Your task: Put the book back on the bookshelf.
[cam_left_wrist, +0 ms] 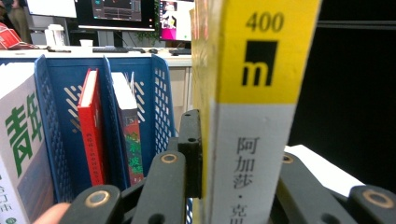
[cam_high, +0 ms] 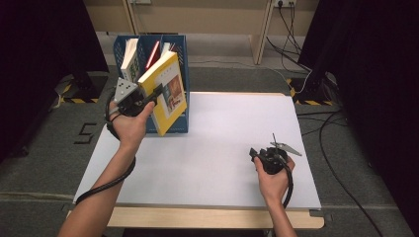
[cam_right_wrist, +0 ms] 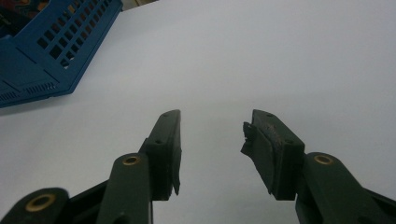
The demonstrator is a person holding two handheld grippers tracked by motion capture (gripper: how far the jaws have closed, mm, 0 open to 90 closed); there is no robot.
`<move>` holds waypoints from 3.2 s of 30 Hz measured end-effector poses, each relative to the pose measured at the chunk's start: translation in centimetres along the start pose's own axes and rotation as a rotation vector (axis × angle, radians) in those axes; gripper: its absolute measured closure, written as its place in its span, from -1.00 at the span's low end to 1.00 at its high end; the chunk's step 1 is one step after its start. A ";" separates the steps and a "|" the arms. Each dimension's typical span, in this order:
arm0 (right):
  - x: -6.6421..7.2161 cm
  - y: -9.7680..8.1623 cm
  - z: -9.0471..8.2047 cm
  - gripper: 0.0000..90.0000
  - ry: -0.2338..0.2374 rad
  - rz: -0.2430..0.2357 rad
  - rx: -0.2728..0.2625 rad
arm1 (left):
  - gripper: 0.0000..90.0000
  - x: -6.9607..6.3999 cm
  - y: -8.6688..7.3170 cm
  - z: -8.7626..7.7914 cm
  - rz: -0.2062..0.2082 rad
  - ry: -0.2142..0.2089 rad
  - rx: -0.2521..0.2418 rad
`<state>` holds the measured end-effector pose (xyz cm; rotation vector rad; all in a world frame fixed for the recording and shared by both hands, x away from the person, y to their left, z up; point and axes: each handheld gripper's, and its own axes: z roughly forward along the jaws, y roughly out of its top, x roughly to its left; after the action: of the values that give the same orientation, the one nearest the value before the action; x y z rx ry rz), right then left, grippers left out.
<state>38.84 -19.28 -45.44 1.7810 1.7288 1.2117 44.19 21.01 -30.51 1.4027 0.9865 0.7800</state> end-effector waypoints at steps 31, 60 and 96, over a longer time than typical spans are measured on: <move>0.2 0.0 0.0 0.20 0.000 -0.003 0.000 | 0.67 0.9 1.6 3.6 -0.008 0.072 -0.020; 0.2 -0.2 0.2 0.19 0.002 -0.004 -0.001 | 0.67 1.6 1.6 6.4 -0.003 0.129 -0.019; 0.2 -0.4 0.3 0.19 0.000 -0.019 0.006 | 0.67 1.8 1.1 8.4 -0.003 0.155 -0.015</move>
<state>38.79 -18.90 -45.88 1.7641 1.7472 1.1996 52.63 19.18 -30.27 1.3431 1.0995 0.9023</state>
